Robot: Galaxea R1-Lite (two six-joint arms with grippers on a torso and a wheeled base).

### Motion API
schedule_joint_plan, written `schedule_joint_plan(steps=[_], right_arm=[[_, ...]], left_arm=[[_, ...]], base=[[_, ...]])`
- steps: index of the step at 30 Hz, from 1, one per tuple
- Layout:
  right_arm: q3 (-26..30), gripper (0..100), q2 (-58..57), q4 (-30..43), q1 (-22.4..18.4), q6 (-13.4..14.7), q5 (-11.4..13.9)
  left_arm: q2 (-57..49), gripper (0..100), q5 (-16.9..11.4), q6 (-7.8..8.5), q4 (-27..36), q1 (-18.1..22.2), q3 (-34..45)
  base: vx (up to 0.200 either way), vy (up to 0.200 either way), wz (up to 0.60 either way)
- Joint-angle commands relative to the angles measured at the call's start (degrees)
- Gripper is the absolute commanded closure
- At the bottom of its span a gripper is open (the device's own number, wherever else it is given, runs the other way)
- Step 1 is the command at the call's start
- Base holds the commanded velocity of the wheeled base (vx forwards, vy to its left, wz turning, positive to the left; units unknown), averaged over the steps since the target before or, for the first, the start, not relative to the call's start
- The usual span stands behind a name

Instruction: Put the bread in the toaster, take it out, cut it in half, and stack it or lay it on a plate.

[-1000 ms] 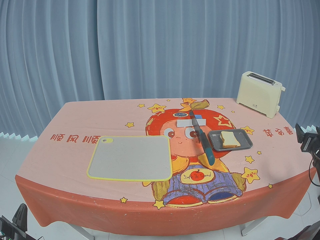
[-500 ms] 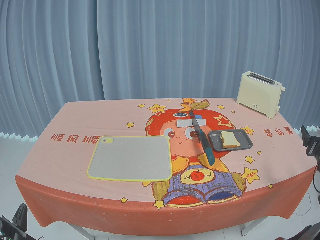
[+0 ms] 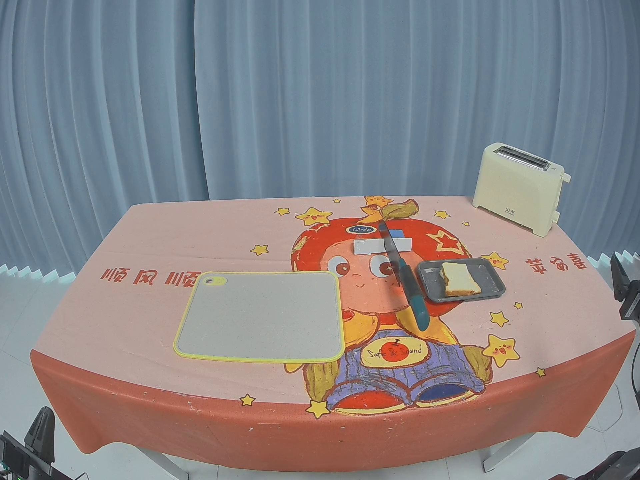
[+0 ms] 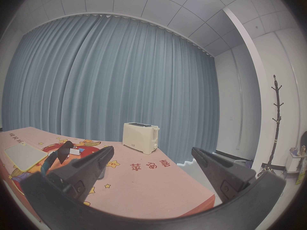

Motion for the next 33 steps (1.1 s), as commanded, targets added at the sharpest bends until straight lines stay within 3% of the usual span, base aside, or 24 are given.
schedule_joint_plan(steps=[1, 14, 24, 33], right_arm=[[1.0, 0, -1.6, 0.0, 0.0, 0.0, 0.0], [3.0, 0, -5.3, 0.0, 0.0, -0.4, 0.5], [4.7, 0, -9.1, 1.0, 0.0, -0.5, 2.5], [4.7, 0, -15.2, 7.5, 0.0, -0.6, 3.5]], left_arm=[[-0.9, 100, 0.0, -0.03, 0.0, 0.0, 0.9], [-0.9, 100, 0.0, -0.12, 0.0, 0.0, 1.0], [-0.9, 100, 0.0, -0.03, 0.0, 0.0, 1.0], [-0.9, 100, 0.0, -0.03, 0.0, 0.0, 1.0]], base=[[0.000, 0.000, 0.00], [0.000, 0.000, 0.00], [0.000, 0.000, 0.00], [0.000, 0.000, 0.00]])
